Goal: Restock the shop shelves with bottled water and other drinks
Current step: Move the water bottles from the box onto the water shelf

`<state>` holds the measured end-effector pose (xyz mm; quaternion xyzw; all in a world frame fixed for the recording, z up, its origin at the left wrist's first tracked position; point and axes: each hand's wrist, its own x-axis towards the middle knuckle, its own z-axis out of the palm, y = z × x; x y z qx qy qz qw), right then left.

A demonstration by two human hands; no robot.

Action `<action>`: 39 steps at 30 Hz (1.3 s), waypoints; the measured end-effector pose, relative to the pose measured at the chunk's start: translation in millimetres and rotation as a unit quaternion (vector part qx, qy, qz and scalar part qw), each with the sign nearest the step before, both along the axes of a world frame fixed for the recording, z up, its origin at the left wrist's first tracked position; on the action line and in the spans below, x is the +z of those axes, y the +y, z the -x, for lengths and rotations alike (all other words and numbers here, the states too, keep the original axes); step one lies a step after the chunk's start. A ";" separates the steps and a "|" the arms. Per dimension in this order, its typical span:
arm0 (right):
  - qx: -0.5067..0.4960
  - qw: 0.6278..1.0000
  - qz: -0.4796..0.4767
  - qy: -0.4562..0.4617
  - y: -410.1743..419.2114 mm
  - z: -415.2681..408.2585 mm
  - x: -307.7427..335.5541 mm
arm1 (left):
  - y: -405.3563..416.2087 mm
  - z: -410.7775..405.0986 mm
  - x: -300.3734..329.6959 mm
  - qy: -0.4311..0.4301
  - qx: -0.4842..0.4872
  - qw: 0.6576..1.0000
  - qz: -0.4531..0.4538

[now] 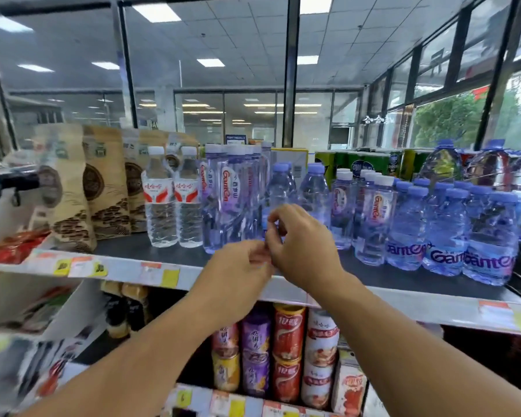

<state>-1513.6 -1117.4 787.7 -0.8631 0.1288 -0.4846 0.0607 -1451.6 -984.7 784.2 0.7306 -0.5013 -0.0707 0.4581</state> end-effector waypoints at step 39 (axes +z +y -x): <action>0.223 0.542 -0.149 0.797 522.8 -110.7 -867.7 | 542.0 -39.8 -809.6 0.539 0.313 0.699 -0.351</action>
